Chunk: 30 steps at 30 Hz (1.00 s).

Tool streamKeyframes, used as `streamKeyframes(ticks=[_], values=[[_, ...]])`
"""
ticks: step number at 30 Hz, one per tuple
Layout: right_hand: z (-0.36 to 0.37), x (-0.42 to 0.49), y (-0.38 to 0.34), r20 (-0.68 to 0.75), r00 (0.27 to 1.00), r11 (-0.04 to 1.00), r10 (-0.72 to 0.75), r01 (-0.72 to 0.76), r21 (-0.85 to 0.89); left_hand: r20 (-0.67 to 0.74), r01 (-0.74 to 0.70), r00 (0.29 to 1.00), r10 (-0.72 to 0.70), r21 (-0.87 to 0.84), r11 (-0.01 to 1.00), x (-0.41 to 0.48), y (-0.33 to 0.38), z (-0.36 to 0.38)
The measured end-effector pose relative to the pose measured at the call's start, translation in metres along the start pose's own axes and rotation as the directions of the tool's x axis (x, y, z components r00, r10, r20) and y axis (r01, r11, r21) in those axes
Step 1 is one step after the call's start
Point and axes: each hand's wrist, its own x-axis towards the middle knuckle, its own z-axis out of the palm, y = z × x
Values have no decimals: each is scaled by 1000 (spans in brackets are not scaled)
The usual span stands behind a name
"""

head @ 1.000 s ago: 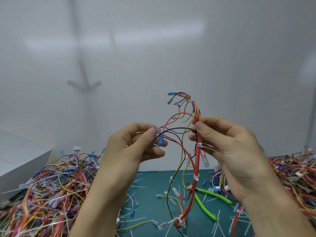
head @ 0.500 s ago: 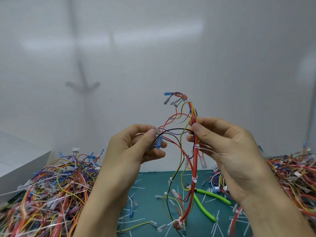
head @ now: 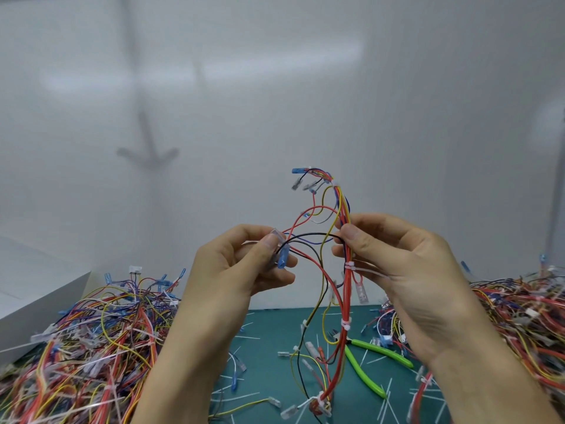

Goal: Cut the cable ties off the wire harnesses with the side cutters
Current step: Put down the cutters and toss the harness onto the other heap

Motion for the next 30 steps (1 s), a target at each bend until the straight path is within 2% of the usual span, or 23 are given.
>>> streamKeyframes(ticks=[25, 30], values=[[0, 1, 1, 7, 1000, 1000, 2, -2, -11, -7, 0, 1000, 0, -13, 1000, 2, -3, -3], [0, 2, 3, -27, 1000, 1000, -10, 10, 25, -30, 2, 1000, -2, 6, 1000, 3, -5, -6]])
